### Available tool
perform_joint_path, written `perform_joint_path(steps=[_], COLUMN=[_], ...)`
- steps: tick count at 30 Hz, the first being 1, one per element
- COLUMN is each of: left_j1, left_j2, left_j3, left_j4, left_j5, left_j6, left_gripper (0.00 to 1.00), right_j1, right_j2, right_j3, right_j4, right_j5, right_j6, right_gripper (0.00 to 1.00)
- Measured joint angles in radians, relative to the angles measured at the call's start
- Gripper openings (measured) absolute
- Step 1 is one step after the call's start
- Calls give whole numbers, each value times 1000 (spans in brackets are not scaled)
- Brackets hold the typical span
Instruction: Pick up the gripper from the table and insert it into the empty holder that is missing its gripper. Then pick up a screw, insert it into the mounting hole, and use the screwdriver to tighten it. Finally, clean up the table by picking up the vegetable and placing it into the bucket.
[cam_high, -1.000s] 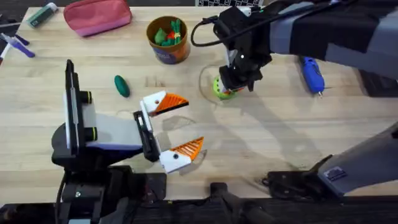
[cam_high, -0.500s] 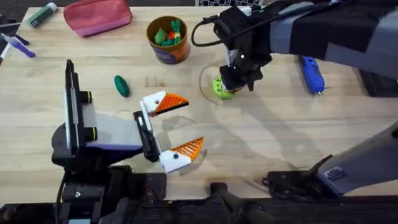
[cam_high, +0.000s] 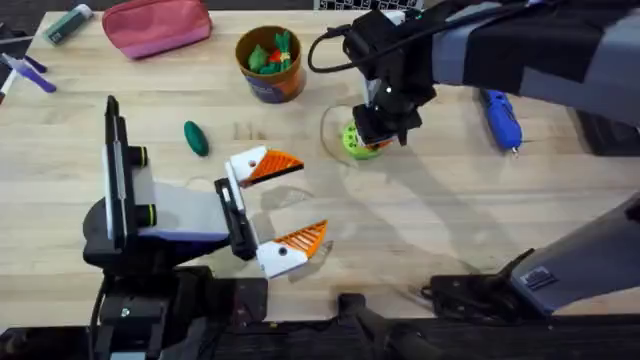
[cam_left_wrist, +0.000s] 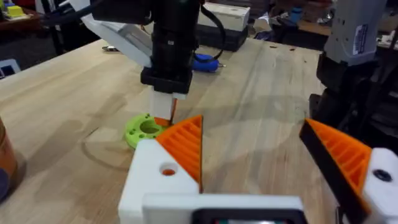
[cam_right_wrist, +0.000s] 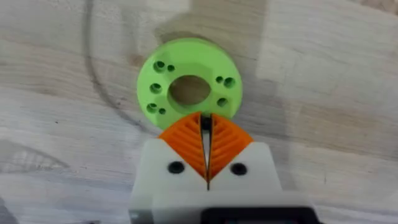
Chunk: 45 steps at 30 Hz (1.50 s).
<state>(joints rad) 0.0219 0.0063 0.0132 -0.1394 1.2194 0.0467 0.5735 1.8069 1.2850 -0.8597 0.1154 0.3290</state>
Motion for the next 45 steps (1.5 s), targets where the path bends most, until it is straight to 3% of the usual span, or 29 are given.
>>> perform_joint_path(steps=[7, 21, 24, 30, 35, 45], left_j1=[0, 0, 0, 0, 0, 0], left_j2=[0, 0, 0, 0, 0, 0], left_j3=[0, 0, 0, 0, 0, 0], left_j4=[0, 0, 0, 0, 0, 0], left_j5=[0, 0, 0, 0, 0, 0], left_j6=[0, 0, 0, 0, 0, 0], left_gripper=[985, 985, 985, 985, 985, 985], right_j1=[0, 0, 0, 21, 108, 276], right_j2=[-16, -252, -299, -297, -260, -13], right_j3=[2, 105, 159, 344, 503, 849], right_j4=[-8, -125, -210, -384, -460, -648], right_j5=[0, -4, -4, -4, -4, -4], right_j6=[0, 0, -18, -73, -149, -290], right_gripper=[7, 7, 7, 7, 7, 6])
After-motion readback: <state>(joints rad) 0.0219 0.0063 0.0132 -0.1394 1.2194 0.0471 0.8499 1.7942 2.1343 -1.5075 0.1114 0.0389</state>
